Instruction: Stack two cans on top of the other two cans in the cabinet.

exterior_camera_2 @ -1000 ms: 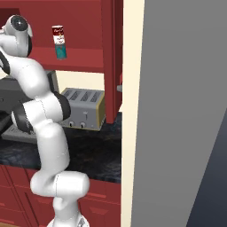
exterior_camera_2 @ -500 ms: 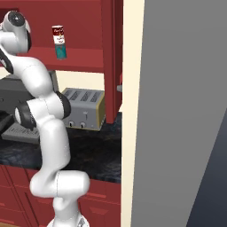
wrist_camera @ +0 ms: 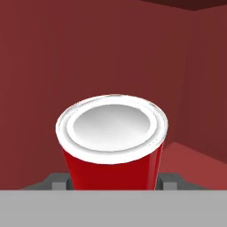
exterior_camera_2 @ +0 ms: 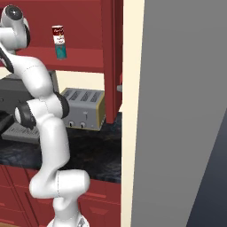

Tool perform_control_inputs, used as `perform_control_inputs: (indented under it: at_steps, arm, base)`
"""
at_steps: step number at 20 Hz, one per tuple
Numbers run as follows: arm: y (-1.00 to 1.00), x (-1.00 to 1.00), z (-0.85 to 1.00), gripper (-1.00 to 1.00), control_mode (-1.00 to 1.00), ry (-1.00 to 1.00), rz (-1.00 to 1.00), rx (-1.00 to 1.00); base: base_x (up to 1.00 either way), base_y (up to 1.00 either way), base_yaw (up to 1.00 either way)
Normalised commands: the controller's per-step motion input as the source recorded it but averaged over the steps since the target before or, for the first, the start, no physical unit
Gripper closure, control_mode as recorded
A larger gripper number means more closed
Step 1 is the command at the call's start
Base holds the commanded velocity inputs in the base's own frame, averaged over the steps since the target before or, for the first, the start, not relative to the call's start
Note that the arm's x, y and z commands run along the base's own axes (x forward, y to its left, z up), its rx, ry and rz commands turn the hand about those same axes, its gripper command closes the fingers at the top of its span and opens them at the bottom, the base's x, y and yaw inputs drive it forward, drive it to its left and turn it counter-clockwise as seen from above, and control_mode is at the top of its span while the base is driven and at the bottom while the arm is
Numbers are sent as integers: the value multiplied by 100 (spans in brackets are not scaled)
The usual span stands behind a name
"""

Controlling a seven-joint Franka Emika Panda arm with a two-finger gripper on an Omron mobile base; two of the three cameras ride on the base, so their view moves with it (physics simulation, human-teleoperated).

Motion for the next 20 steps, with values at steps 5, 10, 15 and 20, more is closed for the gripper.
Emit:
perform_control_inputs:
  at_steps: [5,10,15,20]
  arm:
    - [0,0,-11,100,-100,1,0,0]
    - [0,-1,-14,100,-100,0,0,0]
    - [3,-5,-15,100,-100,0,0,0]
    - [10,-1,-12,100,-100,0,0,0]
  base:
    - [0,0,0]
    - [0,0,0]
    - [0,0,0]
    - [0,0,0]
